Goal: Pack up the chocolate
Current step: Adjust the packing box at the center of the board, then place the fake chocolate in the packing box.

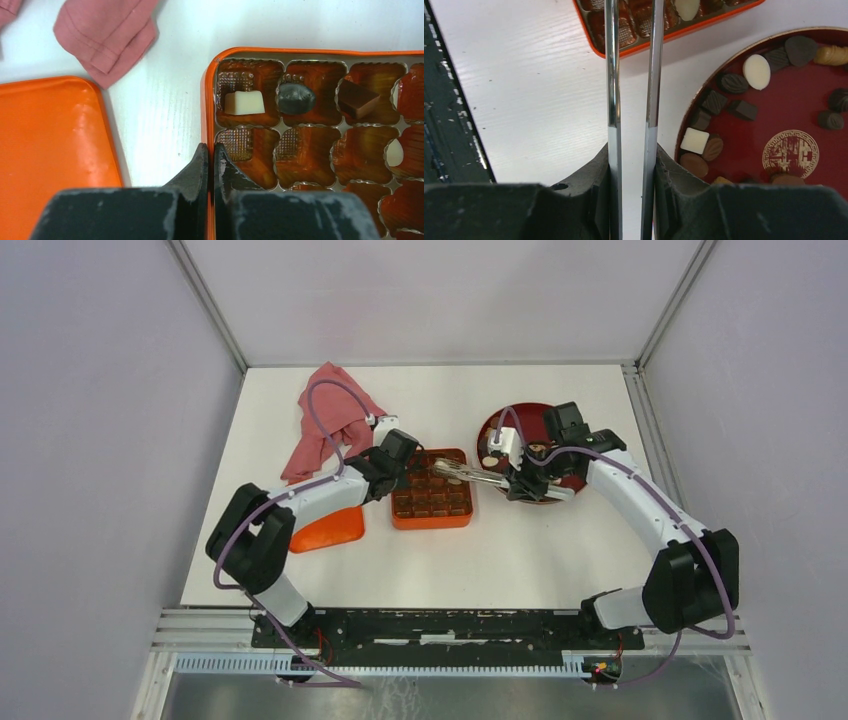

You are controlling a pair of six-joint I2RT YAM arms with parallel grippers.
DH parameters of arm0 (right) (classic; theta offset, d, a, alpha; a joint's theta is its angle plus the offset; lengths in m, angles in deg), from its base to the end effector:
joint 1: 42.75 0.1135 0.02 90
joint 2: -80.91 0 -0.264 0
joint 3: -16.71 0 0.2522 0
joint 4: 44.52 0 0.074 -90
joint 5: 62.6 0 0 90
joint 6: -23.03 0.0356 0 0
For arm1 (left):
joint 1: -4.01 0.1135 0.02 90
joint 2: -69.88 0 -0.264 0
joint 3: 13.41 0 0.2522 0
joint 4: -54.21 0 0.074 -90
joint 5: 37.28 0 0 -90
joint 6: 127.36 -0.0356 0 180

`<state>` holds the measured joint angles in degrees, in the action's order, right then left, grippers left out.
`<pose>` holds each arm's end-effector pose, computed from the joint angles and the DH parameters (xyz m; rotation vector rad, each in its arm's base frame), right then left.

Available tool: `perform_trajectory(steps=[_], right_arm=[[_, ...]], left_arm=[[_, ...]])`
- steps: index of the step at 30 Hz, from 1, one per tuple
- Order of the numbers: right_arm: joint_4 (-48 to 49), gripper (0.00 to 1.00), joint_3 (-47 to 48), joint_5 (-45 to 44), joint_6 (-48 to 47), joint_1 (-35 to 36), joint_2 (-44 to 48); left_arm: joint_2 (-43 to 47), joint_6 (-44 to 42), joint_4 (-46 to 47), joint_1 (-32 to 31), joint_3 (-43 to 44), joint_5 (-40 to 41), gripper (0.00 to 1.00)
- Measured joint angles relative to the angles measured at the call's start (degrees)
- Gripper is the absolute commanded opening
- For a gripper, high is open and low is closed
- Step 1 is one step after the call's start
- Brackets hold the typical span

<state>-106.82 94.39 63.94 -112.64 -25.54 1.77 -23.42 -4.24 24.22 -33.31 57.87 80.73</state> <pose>0.2495 0.0995 0.2743 -1.4533 2.0120 0.6501 0.2757 -0.1891 0.1994 -0.1146 2.3376 0.0122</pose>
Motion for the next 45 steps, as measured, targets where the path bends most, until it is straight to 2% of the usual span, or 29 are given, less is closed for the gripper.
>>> perform_trajectory(steps=[5,12,15,21,28,34,45], right_arm=[[2.62,0.00,0.02,-5.95,1.77,0.76,-3.08],[4.26,0.01,0.37,-11.65,4.37,3.48,-8.79],[4.52,0.03,1.05,-12.85,5.60,4.07,-10.10],[4.79,0.09,2.93,-14.82,6.80,4.50,-11.82],[4.50,0.17,2.97,-15.17,6.82,5.07,-11.82],[4.35,0.30,3.15,-15.91,6.91,6.01,-12.04],[4.20,0.37,3.63,-16.31,7.08,6.16,-12.66]], left_arm=[[-1.22,1.20,-0.48,1.27,1.38,-2.99,0.05],[-3.85,2.54,-0.26,2.27,1.46,-5.73,0.19],[-3.85,2.71,-0.11,2.27,1.46,-6.10,0.28],[-3.82,3.50,-0.11,2.27,1.46,-6.27,0.40],[-1.46,3.52,-1.36,2.27,1.46,-6.12,0.41],[1.55,3.52,-1.62,2.27,1.46,-6.12,0.42],[6.51,3.52,-2.21,2.27,1.46,-6.12,0.42]])
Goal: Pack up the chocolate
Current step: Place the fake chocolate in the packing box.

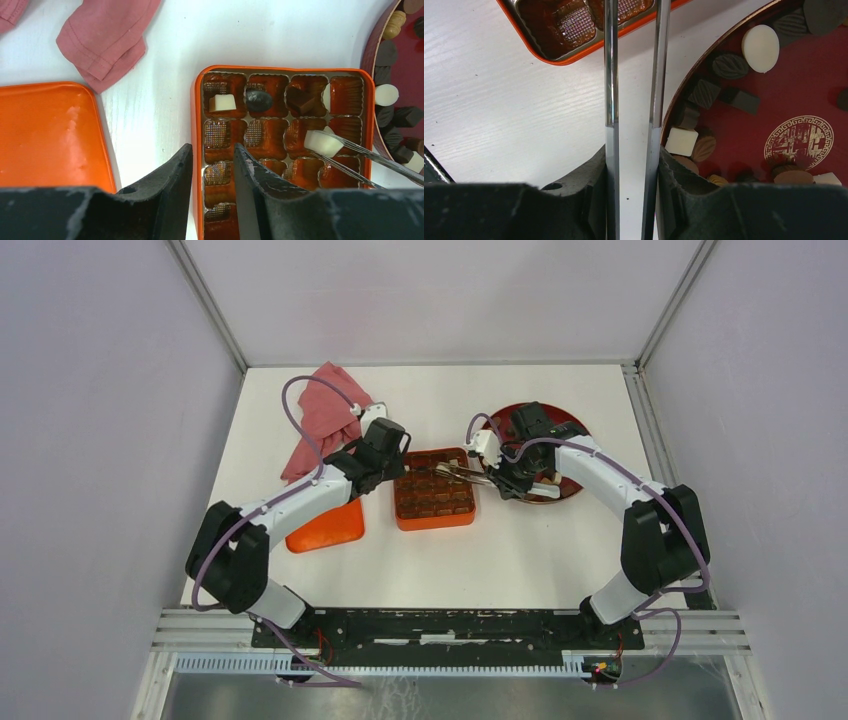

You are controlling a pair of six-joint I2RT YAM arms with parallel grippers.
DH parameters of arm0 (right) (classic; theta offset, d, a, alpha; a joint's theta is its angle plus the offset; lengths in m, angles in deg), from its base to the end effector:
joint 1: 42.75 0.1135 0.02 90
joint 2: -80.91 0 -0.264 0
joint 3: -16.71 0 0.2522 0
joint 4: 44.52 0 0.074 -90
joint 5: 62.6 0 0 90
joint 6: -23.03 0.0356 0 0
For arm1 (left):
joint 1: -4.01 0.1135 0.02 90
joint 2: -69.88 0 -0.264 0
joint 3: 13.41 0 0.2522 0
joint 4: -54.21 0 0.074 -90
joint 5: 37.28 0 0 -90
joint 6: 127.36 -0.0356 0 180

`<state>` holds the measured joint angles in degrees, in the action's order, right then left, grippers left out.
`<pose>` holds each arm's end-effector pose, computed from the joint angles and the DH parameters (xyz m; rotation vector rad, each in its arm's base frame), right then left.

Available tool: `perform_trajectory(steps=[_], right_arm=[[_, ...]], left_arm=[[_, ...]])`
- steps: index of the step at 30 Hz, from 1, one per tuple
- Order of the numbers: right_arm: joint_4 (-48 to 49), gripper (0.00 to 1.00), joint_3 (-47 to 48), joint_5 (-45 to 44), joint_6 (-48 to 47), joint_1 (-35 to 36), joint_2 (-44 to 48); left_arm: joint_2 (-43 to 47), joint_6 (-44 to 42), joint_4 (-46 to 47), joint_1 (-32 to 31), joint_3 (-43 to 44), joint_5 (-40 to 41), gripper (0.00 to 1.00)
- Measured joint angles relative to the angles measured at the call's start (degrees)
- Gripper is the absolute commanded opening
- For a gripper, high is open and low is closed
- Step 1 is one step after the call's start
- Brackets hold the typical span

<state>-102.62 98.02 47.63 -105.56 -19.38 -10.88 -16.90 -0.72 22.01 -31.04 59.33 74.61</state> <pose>0.2847 0.1364 0.2315 -1.4668 2.2662 0.4095 0.2728 -0.1751 0.2386 -0.2110 2.3024 -0.1807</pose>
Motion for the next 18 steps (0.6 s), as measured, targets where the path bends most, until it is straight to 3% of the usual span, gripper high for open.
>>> perform_trajectory(steps=[7,13,18], right_arm=[[-0.15,0.39,0.00,0.04,0.00,0.00,0.00],[-0.24,0.35,0.04,0.31,0.07,0.00,0.04],[-1.36,0.35,0.92,3.21,0.22,-0.31,1.16]], left_arm=[[0.42,0.00,-0.50,0.00,0.00,-0.02,0.43],[1.51,0.00,-1.25,0.00,0.02,-0.02,0.43],[3.50,-0.02,-1.27,0.02,0.35,-1.16,0.49]])
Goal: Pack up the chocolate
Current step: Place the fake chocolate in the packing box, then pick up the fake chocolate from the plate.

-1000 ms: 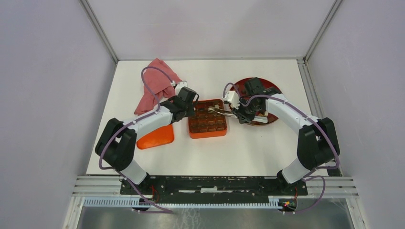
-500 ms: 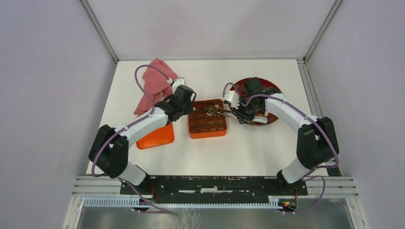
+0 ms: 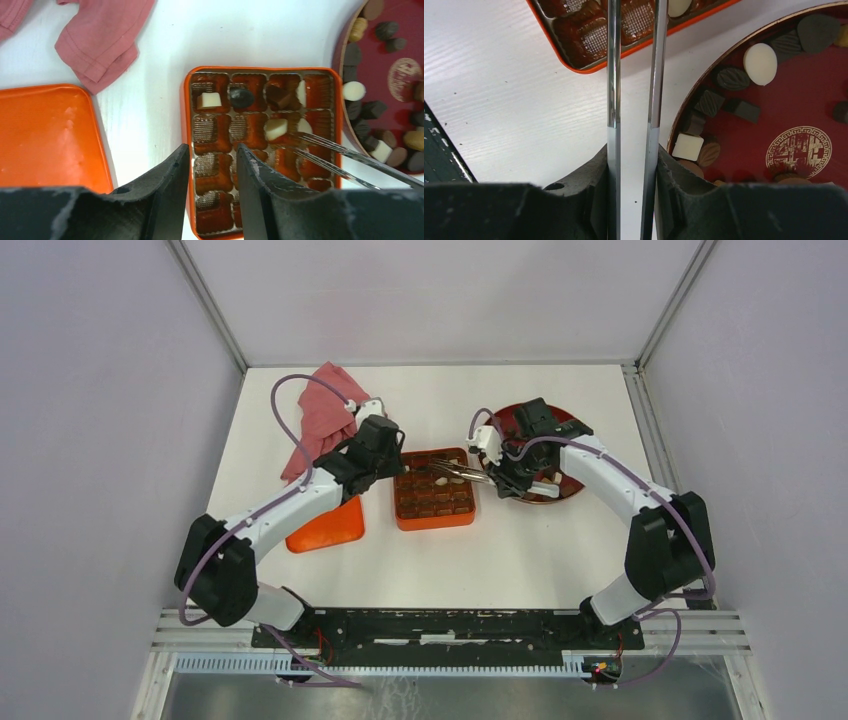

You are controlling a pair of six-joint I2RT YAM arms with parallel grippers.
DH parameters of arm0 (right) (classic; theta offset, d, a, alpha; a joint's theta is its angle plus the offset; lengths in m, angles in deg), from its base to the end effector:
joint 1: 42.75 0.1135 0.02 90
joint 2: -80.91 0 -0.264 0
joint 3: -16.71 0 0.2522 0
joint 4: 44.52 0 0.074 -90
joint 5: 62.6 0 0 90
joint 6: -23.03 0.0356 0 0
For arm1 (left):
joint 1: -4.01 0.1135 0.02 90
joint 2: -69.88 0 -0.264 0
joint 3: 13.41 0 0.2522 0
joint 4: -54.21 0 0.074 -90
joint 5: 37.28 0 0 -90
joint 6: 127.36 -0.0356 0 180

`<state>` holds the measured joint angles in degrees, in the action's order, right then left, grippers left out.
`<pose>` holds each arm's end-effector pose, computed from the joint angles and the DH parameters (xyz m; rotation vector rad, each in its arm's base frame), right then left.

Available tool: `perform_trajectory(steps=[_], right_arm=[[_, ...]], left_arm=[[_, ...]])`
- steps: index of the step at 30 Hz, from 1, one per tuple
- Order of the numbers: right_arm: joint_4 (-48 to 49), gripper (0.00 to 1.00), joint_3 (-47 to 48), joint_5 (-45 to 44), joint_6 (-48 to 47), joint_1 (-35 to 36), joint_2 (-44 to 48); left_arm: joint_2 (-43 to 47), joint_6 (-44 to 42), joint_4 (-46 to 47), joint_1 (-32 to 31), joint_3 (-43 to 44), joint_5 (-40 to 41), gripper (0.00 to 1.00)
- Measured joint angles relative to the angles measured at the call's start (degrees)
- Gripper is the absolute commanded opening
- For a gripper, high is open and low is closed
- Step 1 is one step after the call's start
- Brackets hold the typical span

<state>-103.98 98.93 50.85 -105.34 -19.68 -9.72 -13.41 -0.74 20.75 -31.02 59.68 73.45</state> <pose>0.2820 0.1355 0.2418 -1.4559 2.2382 0.4793 0.2652 -0.1705 0.2570 -0.2098 2.2738 -0.2327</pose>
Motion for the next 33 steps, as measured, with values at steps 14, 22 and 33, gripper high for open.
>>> perform_trajectory(steps=[14,22,33], right_arm=[[-0.63,0.35,-2.19,7.58,0.98,-15.10,9.70],[-0.26,0.36,-7.76,8.24,2.12,-22.05,13.35],[0.07,0.35,-8.22,9.51,2.58,-26.05,14.27]], left_arm=[[10.75,0.00,6.93,0.20,0.35,-5.55,0.88],[10.75,0.17,11.06,0.31,0.39,-9.20,0.88],[11.80,0.20,11.74,0.31,0.39,-10.43,0.88]])
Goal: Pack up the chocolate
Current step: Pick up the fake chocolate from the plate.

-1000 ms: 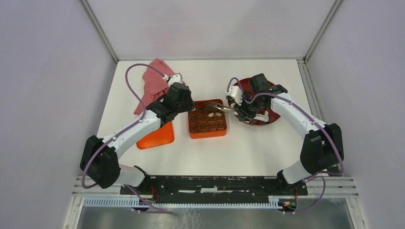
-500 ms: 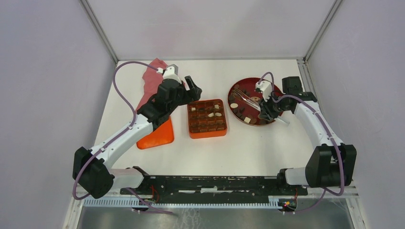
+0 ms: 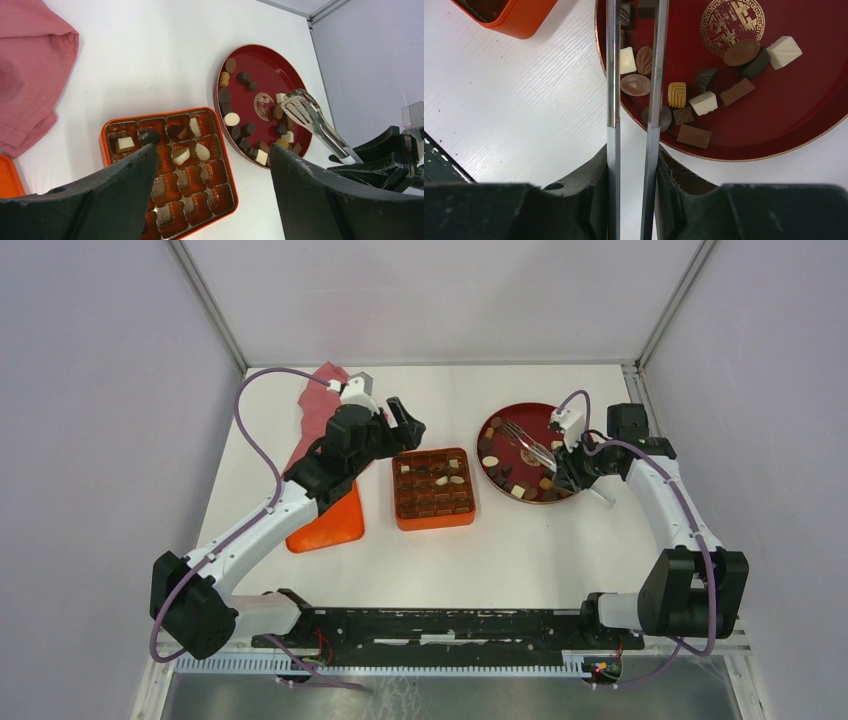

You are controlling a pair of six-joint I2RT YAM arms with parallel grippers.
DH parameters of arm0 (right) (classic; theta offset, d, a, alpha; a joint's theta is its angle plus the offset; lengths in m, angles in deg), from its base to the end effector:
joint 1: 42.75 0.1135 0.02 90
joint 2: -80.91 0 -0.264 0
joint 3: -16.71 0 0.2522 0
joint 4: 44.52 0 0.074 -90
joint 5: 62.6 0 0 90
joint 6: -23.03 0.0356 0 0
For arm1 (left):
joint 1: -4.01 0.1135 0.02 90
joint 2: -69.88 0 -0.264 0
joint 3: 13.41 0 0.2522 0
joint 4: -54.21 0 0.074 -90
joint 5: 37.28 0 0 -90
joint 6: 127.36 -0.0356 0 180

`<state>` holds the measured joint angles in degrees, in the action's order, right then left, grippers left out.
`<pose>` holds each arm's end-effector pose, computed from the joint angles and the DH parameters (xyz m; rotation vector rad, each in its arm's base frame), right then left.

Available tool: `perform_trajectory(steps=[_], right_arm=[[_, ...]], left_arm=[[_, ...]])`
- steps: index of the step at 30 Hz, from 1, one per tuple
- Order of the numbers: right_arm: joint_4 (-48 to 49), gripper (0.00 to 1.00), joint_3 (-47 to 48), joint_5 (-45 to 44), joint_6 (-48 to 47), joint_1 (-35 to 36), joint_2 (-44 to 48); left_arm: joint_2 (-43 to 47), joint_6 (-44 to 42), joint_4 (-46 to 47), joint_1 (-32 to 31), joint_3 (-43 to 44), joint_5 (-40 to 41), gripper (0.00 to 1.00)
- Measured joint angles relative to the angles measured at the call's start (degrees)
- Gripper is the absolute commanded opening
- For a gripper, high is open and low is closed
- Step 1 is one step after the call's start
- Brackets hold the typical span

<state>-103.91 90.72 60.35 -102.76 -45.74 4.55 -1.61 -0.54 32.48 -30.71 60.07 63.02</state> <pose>0.2596 0.0058 0.2682 -0.8680 2.3023 0.4794 0.2427 -0.1604 0.3358 -0.1604 1.9605 -0.6638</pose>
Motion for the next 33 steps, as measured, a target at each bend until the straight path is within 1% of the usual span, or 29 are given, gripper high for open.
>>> perform_trajectory(steps=[33], right_arm=[[0.15,0.35,0.00,1.95,0.22,-0.57,0.02]], left_arm=[[-0.02,0.00,0.02,0.00,0.00,-0.17,0.88]])
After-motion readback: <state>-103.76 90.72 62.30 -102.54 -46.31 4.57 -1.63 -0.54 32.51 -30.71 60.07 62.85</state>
